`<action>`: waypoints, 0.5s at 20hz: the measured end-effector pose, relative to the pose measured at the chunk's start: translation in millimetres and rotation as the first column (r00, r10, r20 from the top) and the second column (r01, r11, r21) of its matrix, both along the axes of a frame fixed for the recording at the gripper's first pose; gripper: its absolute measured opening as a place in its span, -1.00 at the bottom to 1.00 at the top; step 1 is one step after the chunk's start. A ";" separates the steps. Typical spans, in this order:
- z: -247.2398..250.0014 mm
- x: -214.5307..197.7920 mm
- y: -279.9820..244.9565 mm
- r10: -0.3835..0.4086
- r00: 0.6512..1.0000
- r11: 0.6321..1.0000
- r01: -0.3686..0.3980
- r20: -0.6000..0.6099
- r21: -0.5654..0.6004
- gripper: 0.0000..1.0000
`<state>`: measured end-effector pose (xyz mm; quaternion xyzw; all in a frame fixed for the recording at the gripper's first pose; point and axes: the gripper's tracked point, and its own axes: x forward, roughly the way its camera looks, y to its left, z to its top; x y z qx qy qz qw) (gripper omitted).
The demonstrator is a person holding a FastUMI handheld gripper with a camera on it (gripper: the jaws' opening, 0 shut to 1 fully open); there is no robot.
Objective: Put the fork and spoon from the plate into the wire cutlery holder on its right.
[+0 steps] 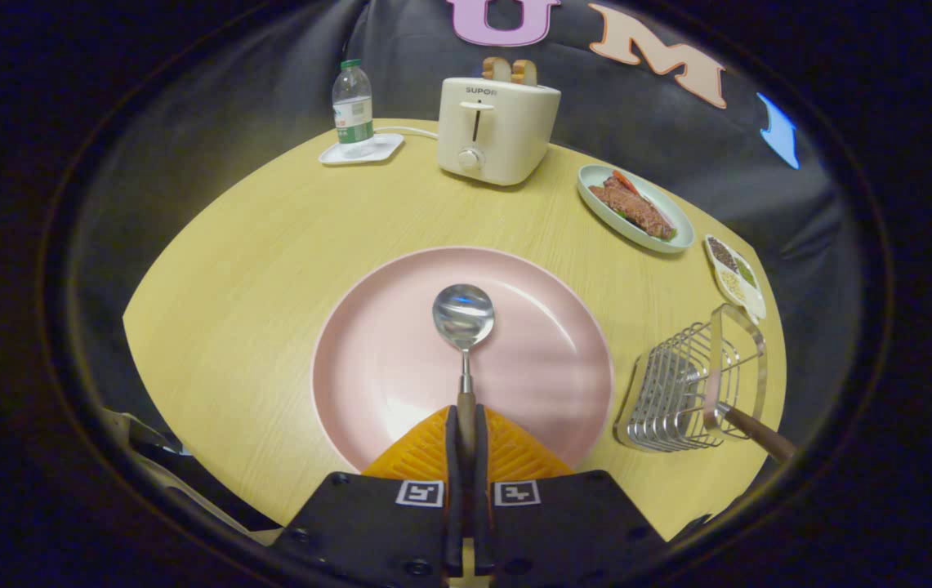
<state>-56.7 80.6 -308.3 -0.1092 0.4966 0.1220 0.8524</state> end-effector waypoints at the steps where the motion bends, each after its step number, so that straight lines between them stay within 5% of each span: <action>1: 3.5 -0.2 -1.8 0.014 1.000 1.000 -0.014 -0.002 -0.007 -0.83; 10: 43.4 8.6 -28.9 0.075 0.997 0.997 -0.075 -0.016 -0.032 -0.83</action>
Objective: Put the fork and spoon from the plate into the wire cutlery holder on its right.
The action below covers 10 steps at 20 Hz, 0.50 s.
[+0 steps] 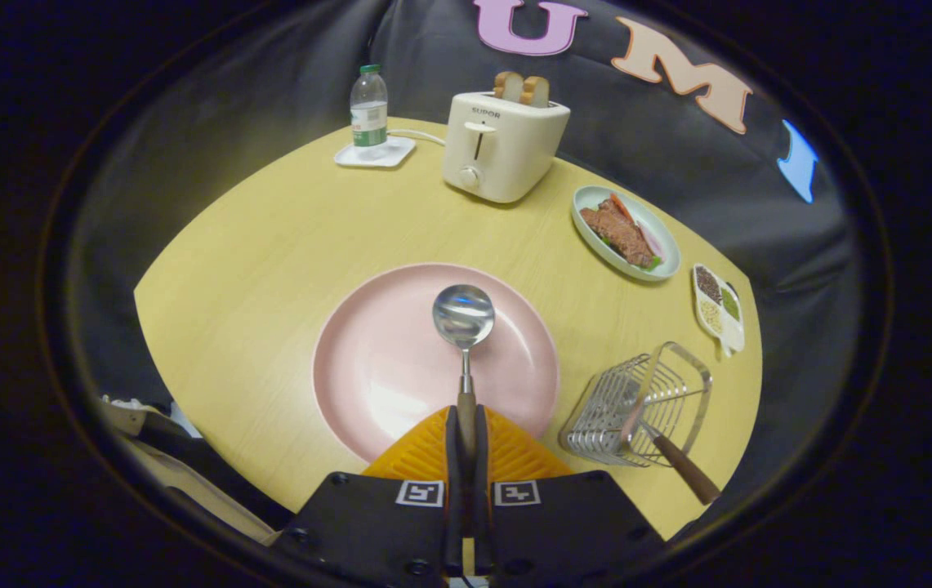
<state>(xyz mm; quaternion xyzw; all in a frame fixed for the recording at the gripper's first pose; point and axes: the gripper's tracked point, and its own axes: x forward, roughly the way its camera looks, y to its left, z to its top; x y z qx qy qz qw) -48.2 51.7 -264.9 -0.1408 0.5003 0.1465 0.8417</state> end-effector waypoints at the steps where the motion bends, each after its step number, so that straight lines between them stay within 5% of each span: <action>1: 4.2 0.9 -4.2 -0.001 1.000 1.000 0.001 -0.003 0.001 -0.83; 10: 36.2 12.4 -49.1 -0.019 1.000 1.000 0.019 -0.019 -0.009 -0.83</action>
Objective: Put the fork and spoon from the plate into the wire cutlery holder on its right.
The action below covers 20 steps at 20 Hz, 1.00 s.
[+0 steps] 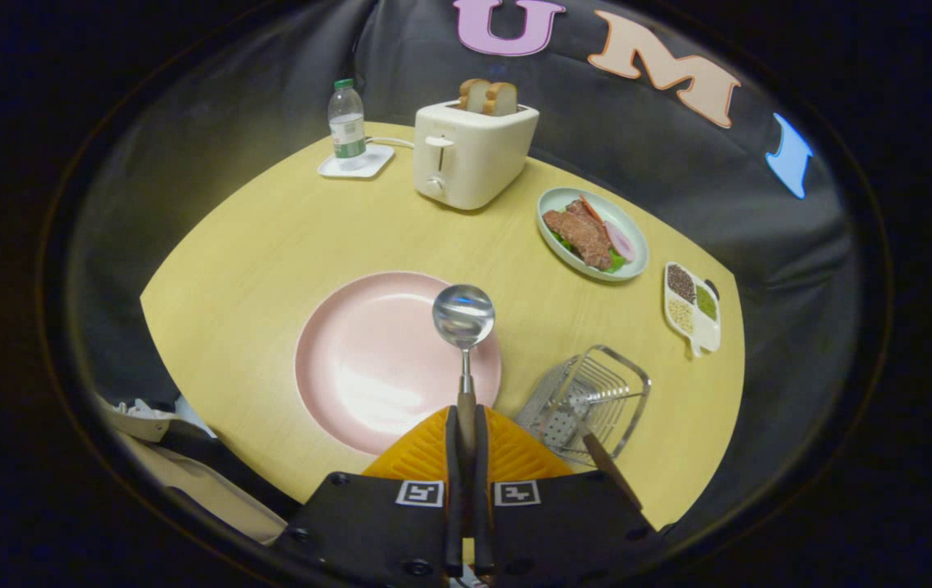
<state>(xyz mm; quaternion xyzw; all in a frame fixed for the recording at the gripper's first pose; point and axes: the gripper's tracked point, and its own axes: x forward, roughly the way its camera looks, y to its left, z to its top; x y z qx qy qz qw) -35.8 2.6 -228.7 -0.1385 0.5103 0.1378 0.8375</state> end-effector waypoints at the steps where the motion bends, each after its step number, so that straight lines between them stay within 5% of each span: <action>1: 2.5 0.6 -7.2 -0.005 1.000 1.000 0.005 0.000 -0.006 -0.83; 20: 20.7 -0.1 -107.3 0.015 0.994 0.991 -0.029 -0.108 -0.130 -0.78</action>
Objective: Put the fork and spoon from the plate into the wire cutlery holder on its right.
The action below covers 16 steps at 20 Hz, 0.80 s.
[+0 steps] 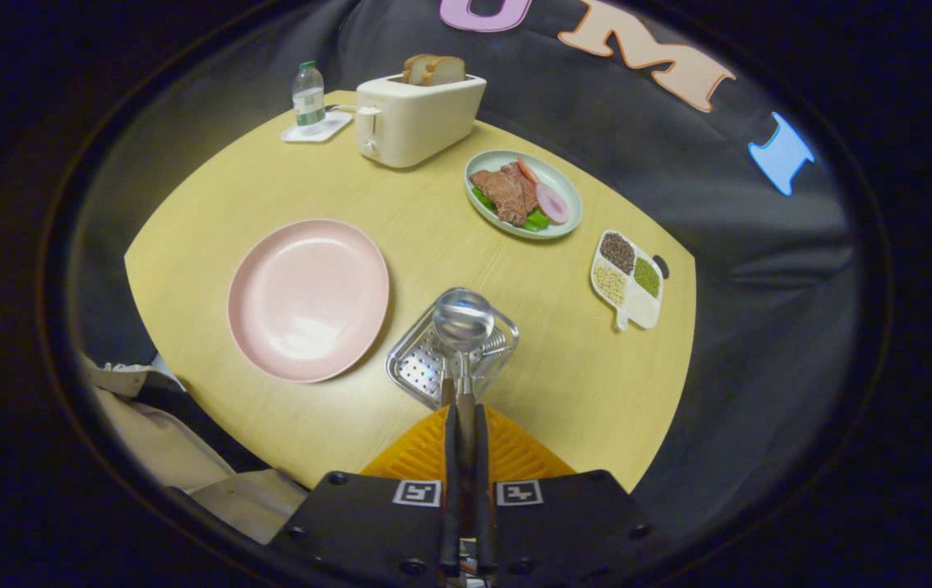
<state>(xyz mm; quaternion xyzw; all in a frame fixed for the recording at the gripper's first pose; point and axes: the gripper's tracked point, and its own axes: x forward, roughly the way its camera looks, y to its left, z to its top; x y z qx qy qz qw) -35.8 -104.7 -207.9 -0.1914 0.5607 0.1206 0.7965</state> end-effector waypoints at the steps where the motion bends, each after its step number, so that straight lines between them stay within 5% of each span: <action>1: -1.1 1.5 0.0 -0.001 1.000 1.000 0.001 0.002 0.000 -0.78; 7: -0.2 7.3 1.8 -0.013 1.000 1.000 0.013 0.012 0.009 -0.66; 16: 6.7 12.8 7.0 -0.065 0.997 0.996 0.062 0.049 0.059 0.98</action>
